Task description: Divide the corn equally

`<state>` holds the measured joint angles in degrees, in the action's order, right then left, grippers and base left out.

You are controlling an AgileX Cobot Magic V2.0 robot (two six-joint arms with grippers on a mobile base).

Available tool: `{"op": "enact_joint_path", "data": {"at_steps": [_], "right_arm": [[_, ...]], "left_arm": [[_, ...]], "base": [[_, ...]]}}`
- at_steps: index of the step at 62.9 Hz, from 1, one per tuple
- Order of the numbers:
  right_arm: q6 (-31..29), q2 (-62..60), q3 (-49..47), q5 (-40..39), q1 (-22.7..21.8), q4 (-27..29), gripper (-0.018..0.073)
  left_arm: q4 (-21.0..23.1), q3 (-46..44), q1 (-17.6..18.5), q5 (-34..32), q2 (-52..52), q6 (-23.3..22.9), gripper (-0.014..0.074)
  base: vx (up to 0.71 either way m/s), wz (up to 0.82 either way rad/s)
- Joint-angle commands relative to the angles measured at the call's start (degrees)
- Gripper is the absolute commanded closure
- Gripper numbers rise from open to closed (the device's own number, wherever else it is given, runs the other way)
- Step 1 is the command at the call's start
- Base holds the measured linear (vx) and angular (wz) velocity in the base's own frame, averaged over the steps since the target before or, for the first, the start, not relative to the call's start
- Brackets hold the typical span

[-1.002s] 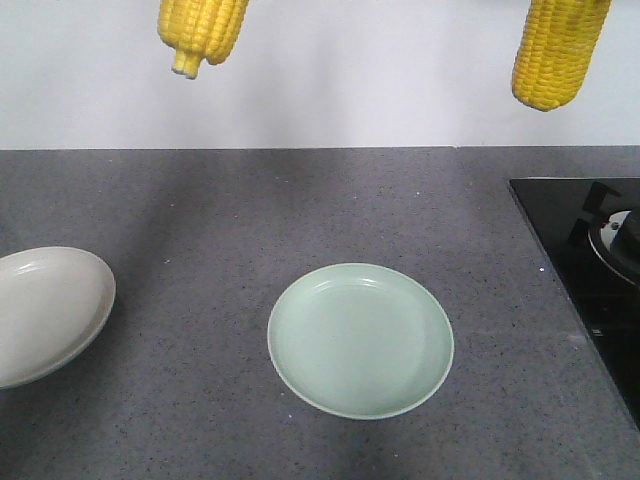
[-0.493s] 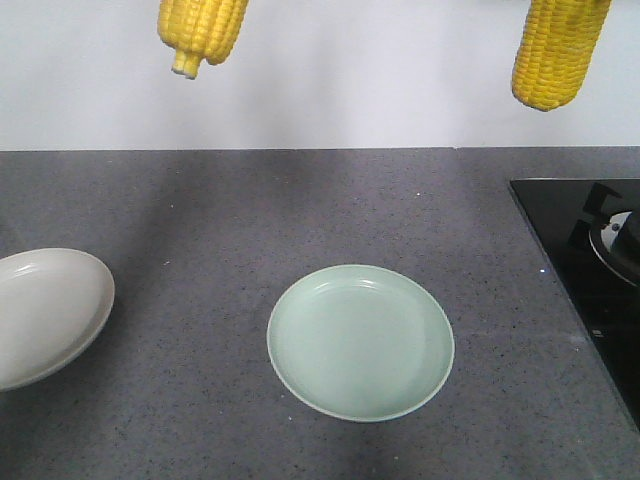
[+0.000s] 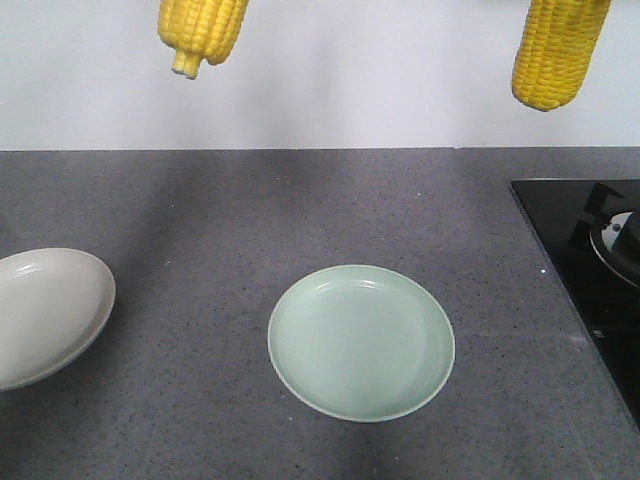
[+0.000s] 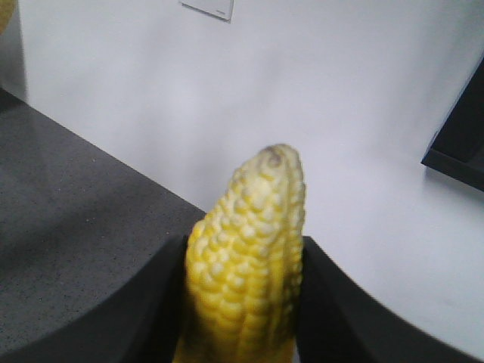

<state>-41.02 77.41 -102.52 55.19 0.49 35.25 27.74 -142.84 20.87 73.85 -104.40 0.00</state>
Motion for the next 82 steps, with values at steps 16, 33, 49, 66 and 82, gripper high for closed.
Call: {"op": "enact_joint_path", "data": {"at_steps": [16, 33, 49, 66, 82], "right_arm": [[-0.2, -1.1, -1.5, -3.9, -0.3, 1.5, 0.0566], [-0.2, -1.1, -1.5, -3.9, -0.3, 1.5, 0.0566], [-0.2, -1.1, -1.5, -3.9, -0.3, 1.5, 0.0566], [-0.2, -1.1, -1.5, -3.9, -0.3, 1.5, 0.0566], [-0.2, -1.1, -1.5, -3.9, -0.3, 1.5, 0.0566]], "left_arm": [[1.9, -1.3, 0.2, -2.1, 2.6, 0.0, 0.0603], [1.9, -1.3, 0.2, -2.1, 2.6, 0.0, 0.0603], [1.9, -1.3, 0.2, -2.1, 2.6, 0.0, 0.0603], [1.9, -1.3, 0.2, -2.1, 2.6, 0.0, 0.0603], [1.9, -1.3, 0.2, -2.1, 2.6, 0.0, 0.0603]], "base": [[0.0, 0.0], [0.0, 0.0], [0.0, 0.0], [0.0, 0.0], [0.0, 0.0]]}}
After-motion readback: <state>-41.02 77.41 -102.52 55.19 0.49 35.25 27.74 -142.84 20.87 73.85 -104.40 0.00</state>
